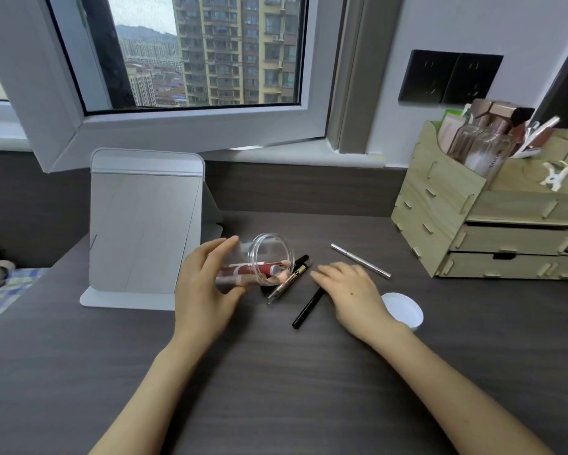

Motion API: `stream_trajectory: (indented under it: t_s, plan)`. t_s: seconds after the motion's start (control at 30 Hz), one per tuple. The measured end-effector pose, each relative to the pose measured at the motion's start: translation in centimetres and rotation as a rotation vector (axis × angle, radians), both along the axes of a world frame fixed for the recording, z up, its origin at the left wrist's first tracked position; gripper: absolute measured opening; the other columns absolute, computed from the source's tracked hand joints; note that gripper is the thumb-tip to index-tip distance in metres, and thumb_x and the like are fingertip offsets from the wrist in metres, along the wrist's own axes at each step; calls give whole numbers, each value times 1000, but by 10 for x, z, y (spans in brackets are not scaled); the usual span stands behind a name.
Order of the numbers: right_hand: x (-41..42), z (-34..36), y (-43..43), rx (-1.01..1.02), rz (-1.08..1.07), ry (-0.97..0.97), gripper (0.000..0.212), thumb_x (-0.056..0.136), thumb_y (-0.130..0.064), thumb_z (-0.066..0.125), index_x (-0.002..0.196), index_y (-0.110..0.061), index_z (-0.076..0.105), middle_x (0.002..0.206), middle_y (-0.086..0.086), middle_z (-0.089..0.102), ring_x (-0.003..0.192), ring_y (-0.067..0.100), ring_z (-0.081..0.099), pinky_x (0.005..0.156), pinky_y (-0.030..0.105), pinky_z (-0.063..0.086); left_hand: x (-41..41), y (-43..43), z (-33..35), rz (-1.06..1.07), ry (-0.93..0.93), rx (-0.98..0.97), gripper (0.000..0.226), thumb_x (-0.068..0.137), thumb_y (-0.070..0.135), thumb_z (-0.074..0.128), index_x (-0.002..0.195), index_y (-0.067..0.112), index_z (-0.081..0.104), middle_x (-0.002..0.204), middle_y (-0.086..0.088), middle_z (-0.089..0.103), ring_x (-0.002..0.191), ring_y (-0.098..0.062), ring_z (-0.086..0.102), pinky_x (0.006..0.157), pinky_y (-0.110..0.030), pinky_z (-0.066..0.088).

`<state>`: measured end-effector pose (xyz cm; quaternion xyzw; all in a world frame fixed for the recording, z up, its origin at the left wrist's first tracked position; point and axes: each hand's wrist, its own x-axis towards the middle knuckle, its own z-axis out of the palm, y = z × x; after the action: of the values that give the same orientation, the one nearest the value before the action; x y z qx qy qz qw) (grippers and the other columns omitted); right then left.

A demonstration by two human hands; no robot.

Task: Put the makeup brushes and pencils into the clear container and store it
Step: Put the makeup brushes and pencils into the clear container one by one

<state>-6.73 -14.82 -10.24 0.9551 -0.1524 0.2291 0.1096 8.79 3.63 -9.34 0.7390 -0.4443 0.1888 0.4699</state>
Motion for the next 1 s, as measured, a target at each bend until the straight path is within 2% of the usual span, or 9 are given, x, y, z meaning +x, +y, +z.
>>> stream_trajectory:
  t_s: [0.07, 0.17, 0.3, 0.53, 0.63, 0.73, 0.8, 0.9, 1.0]
  plan:
    - [3, -7, -6, -80, -7, 128, 38, 62, -4, 49, 90, -14, 72, 85, 1, 74, 75, 25, 69, 63, 29, 54, -1, 0, -1, -1, -13, 13, 74, 59, 5, 83, 126, 19, 53, 121, -7, 56, 101, -28, 55, 87, -34, 44]
    - [8, 0, -12, -226, -26, 279, 17, 59, -3, 57, 65, -17, 65, 63, 0, 63, 59, 22, 59, 56, 28, 44, -1, -1, -1, 6, -22, 22, 75, 58, 6, 84, 125, 20, 53, 120, -8, 57, 103, -29, 55, 88, -38, 46]
    - [-2, 11, -13, -324, 42, 274, 26, 64, -2, 34, 57, -17, 54, 54, 0, 53, 50, 21, 52, 51, 27, 42, -1, -1, 0, 5, -16, 26, 74, 59, 9, 85, 125, 19, 53, 120, -10, 57, 103, -29, 55, 87, -41, 47]
    - [-67, 58, -4, 21, -126, -143, 18, 72, 3, 66, 79, -13, 63, 67, 2, 63, 59, 29, 59, 53, 32, 43, -1, 0, 0, 20, -12, 13, 73, 59, 10, 85, 125, 18, 54, 119, -10, 57, 104, -29, 55, 87, -38, 46]
    - [-82, 80, 13, 130, -71, -294, 13, 83, -13, 54, 88, -11, 66, 73, 3, 66, 67, 27, 58, 55, 30, 43, -1, -1, -1, 25, -13, 23, 74, 60, 9, 84, 126, 19, 53, 120, -10, 57, 105, -29, 54, 87, -37, 46]
    - [-62, 85, 34, 85, 29, -265, 20, 83, -23, 51, 87, -13, 67, 74, 2, 66, 69, 23, 59, 53, 31, 47, -2, -3, -2, 16, -34, 50, 75, 59, 6, 83, 126, 21, 52, 121, -9, 57, 107, -26, 52, 88, -31, 42]
    - [-40, 83, 45, 73, 62, -220, 10, 78, -20, 61, 81, -12, 65, 67, 4, 65, 62, 29, 62, 47, 33, 51, -4, -4, -2, -5, -59, 65, 77, 58, 5, 83, 126, 23, 50, 121, -10, 57, 109, -24, 50, 89, -29, 39]
    - [-11, 83, 53, 150, 70, -229, 23, 70, -15, 78, 70, -8, 56, 54, 6, 61, 48, 31, 59, 40, 33, 43, -6, -4, -2, -28, -88, 79, 78, 58, 7, 84, 126, 23, 49, 121, -11, 58, 109, -25, 51, 88, -29, 39]
    - [7, 82, 56, 122, 45, -273, 34, 62, -26, 80, 60, -10, 51, 44, 2, 57, 40, 26, 55, 39, 23, 31, -6, -3, -1, -36, -78, 76, 78, 59, 9, 84, 126, 24, 49, 122, -11, 57, 110, -25, 51, 88, -28, 39]
